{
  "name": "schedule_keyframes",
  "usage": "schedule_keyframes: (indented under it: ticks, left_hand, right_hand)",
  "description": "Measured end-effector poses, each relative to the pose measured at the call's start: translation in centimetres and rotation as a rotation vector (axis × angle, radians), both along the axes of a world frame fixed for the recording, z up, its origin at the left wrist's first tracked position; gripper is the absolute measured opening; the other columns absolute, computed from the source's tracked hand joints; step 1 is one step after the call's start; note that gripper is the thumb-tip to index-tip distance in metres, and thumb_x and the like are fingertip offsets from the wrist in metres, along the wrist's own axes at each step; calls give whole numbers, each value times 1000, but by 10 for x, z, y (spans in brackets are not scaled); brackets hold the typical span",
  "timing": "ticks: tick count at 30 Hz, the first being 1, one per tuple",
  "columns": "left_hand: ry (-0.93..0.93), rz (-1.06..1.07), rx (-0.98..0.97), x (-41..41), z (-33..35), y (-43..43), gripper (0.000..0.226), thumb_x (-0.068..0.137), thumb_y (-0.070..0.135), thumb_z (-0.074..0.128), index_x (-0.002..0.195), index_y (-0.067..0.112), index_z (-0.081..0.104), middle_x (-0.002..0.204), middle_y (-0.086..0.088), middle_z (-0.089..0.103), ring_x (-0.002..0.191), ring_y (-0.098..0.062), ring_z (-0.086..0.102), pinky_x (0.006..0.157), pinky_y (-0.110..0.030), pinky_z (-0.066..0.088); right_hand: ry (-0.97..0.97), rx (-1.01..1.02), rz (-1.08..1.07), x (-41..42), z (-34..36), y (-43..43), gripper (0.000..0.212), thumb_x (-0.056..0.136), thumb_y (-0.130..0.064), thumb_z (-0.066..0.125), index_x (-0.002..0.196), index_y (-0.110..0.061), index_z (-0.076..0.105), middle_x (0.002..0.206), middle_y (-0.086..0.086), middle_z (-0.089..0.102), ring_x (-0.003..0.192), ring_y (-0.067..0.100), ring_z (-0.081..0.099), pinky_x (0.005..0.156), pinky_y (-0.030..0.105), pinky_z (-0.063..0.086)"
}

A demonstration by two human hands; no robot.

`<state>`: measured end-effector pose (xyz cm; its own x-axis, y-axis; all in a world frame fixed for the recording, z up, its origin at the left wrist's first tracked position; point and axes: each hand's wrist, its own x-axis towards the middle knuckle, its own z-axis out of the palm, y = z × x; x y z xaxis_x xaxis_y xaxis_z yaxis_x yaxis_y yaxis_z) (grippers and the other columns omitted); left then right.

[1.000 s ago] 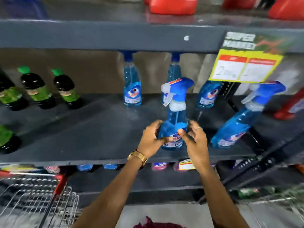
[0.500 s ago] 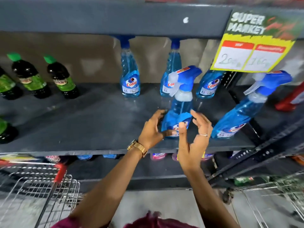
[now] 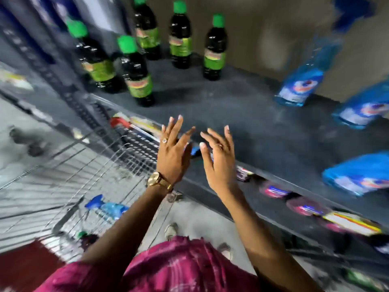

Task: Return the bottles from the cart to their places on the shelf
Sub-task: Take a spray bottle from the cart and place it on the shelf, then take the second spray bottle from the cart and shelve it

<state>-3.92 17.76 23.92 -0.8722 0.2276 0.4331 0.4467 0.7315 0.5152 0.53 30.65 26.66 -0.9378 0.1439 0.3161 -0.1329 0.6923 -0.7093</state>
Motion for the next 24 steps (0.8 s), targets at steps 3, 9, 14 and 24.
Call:
schedule_keyframes:
  ticks: [3, 9, 14, 24]
  left_hand:
    - [-181, 285, 113, 10, -46, -77, 53, 91, 13, 50, 142, 2, 38, 150, -20, 37, 142, -34, 30, 117, -43, 22]
    - [-971, 806, 239, 53, -155, -186, 61, 93, 15, 51, 143, -7, 25, 147, -29, 33, 136, -41, 33, 111, -40, 28]
    - [-1379, 888, 289, 83, -222, -233, 56, 94, 26, 55, 135, -9, 40, 143, -30, 41, 132, -40, 40, 107, -39, 33]
    - [-1480, 1152, 938, 74, -272, -219, 73, 67, 14, 82, 125, -17, 49, 131, -28, 55, 124, -37, 53, 103, -44, 43]
  right_hand:
    - [-80, 66, 212, -19, -21, -67, 28, 94, -22, 48, 111, -12, 68, 130, 8, 63, 143, 36, 28, 120, 45, 21]
    - [-502, 55, 626, -29, -73, -187, 22, 90, -6, 52, 101, 0, 70, 114, 22, 68, 118, 35, 56, 121, 39, 13]
    - [-910, 150, 743, -25, -125, -236, 24, 90, -9, 52, 109, -2, 66, 117, 23, 67, 117, 35, 56, 100, 36, 39]
    - [-989, 242, 642, -46, -167, -238, 20, 90, -19, 56, 103, -10, 68, 115, 14, 68, 108, 30, 59, 92, 35, 46]
